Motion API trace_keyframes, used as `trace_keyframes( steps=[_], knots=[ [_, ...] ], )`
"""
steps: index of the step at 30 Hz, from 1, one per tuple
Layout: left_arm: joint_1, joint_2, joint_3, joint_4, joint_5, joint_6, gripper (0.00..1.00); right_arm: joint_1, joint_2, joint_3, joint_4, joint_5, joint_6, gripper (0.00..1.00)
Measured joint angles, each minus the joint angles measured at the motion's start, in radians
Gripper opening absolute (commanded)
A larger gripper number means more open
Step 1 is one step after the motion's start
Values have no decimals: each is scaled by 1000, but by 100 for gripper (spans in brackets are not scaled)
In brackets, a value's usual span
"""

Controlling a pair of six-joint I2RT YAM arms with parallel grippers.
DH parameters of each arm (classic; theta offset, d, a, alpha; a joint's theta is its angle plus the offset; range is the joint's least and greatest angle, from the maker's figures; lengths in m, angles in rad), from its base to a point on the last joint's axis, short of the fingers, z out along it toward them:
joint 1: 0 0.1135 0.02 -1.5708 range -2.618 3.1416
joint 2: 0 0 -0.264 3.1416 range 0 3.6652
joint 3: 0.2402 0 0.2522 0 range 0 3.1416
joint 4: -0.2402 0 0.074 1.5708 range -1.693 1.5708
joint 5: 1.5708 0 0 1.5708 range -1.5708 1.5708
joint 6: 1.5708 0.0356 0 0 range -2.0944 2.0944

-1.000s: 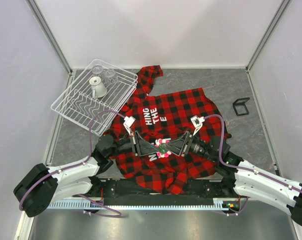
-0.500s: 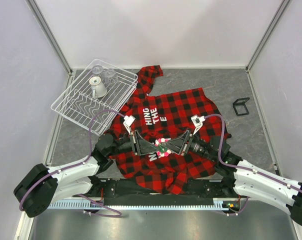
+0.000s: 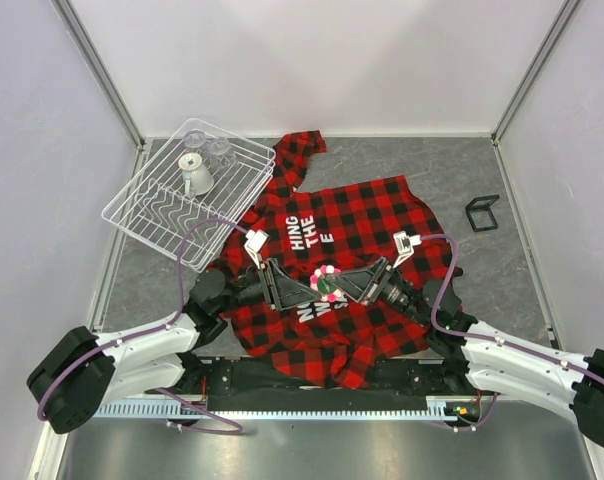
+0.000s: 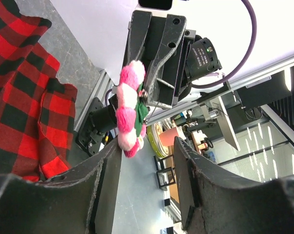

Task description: Remove the brooch from the garment

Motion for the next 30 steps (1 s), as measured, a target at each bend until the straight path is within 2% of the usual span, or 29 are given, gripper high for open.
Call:
trace_keyframes(
  steps=[14,30],
  knots=[
    [-26,48,0,56,-85,-1,51,6,47,0,77,36,4,0],
    [-31,101,2,109,-113,-19,49,59,47,0,60,89,-35,0]
  ],
)
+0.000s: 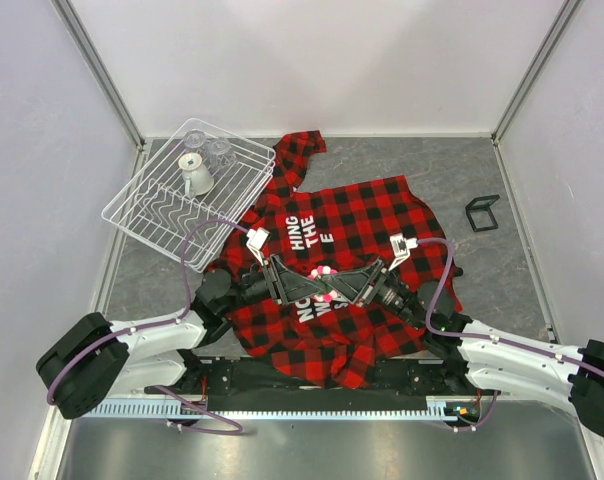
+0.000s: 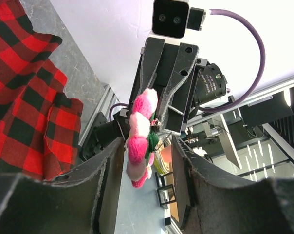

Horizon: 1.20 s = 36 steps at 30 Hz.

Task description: Remove the brooch from the garment

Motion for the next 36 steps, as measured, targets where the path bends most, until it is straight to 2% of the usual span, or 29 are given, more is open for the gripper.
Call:
trace_keyframes(
  steps=[6,16,18,36],
  knots=[
    [0,0,0,2,-2,-2,43,13,0,0,-13,17,-14,0],
    [-1,0,0,18,0,-4,48,15,-1,0,-10,19,-11,0],
    [-3,0,-1,24,-1,-4,45,15,-2,0,-8,22,-8,0],
    [-11,57,-24,134,-32,-51,34,23,14,0,22,45,24,0]
  ],
)
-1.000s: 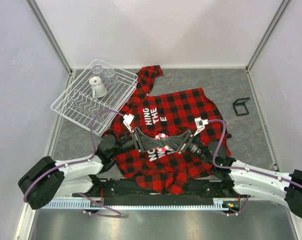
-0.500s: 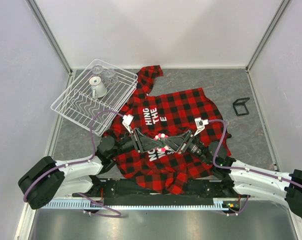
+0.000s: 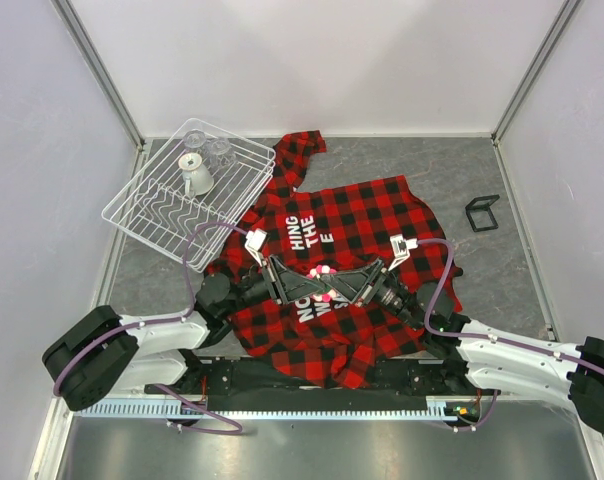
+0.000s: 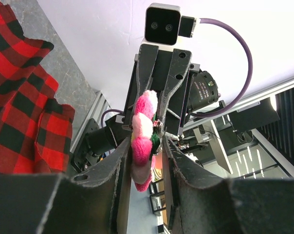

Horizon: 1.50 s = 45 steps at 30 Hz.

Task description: Remove the brooch from the garment

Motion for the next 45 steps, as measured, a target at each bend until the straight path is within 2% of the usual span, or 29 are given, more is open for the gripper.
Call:
trace_keyframes(
  steps=[12,20,30,45],
  knots=[
    [-6,-11,-7,-2,-13,-2,35,5,-15,0,-14,4,-2,0],
    [-6,-11,-8,-2,-12,-3,29,10,-15,0,-13,10,-6,0],
    [-6,-3,-11,11,-9,-9,26,10,-15,0,-11,6,-20,0],
    [-1,-3,4,-45,60,1,24,7,-32,0,-55,-48,-61,0]
  ],
)
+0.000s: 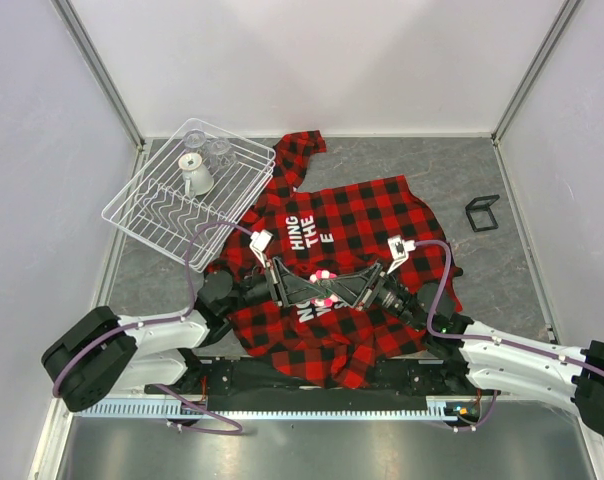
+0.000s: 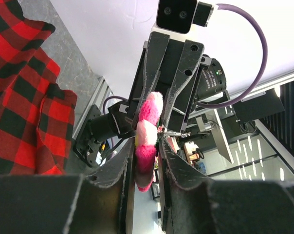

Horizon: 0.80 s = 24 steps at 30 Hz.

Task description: Remove the brooch from the garment

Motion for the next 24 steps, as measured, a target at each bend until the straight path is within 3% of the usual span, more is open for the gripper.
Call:
trace_keyframes(
  steps=[16,24],
  knots=[
    [29,-52,72,-240,106,109,23,-9,3,10,-42,-29,-50,0],
    [28,-119,111,-402,113,194,40,-9,-3,18,-59,-44,-65,0]
  ],
)
